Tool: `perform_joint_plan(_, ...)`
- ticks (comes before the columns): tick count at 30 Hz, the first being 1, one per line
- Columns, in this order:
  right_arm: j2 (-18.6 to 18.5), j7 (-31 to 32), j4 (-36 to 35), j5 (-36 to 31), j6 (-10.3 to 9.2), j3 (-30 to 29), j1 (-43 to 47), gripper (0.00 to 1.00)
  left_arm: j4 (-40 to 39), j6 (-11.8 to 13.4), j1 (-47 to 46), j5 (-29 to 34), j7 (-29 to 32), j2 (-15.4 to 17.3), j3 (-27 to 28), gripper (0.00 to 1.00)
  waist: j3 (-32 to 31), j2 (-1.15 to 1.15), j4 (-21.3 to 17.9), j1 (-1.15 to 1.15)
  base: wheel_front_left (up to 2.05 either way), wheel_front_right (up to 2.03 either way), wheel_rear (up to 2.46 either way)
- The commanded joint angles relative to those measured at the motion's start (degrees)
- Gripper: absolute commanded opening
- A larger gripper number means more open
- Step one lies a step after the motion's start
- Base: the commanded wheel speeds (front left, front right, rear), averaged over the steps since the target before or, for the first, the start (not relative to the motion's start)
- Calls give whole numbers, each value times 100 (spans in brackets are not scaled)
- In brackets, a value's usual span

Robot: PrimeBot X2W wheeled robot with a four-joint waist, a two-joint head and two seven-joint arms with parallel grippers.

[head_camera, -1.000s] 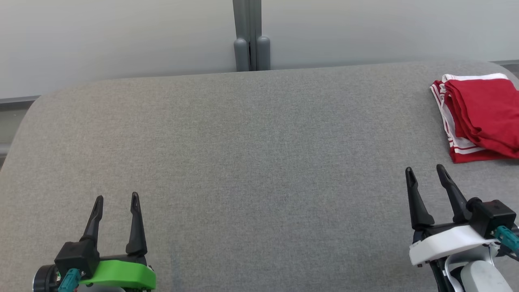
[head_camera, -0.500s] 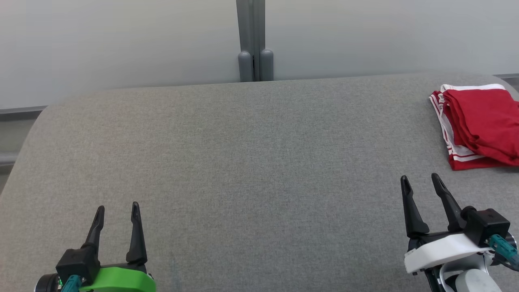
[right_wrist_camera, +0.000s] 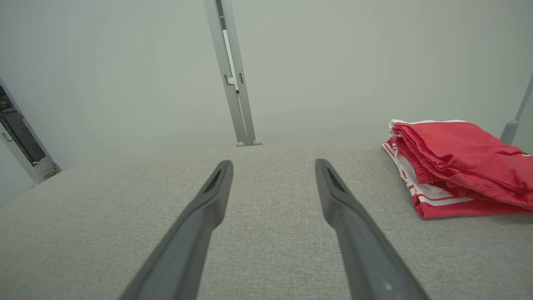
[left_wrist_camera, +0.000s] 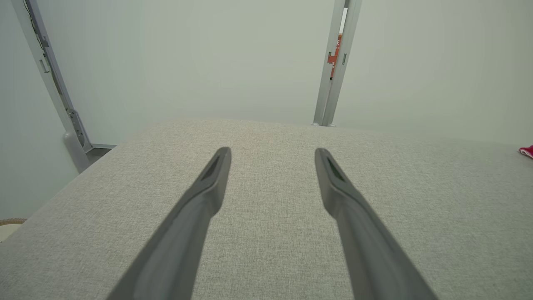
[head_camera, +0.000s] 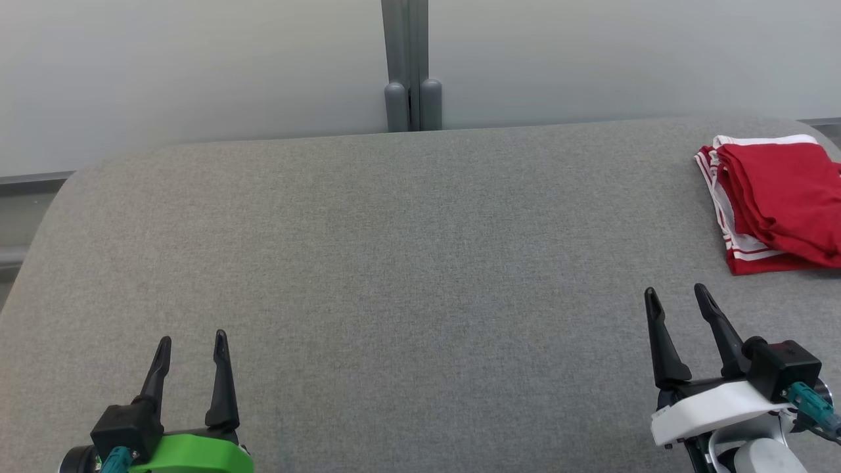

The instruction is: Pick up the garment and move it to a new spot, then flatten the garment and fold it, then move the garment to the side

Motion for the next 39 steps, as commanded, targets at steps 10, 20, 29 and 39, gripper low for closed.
perform_joint_plan(10, 73, 115, 186, 457, 1, -15, 56, 0, 256, -21, -67, -459, 168, -32, 52, 0, 2, 0, -1, 0, 0, 0, 0)
perform_joint_plan(20, 107, 369, 244, 1466, 0, -116, -44, 0, 215, -48, -141, -1519, 416, -25, 78, 0, 4, 0, -6, 0, 0, 0, 0)
perform_joint_plan(29, 140, 580, 286, 2284, -1, -201, -117, 0, 197, -67, -218, -2375, 630, -20, 114, 0, 5, 0, -9, 0, 0, 0, 0)
perform_joint_plan(39, 179, 789, 328, 3080, -1, -290, -191, 0, 190, -90, -301, -3219, 852, -14, 160, 0, 7, 0, -14, 0, 0, 0, 0)
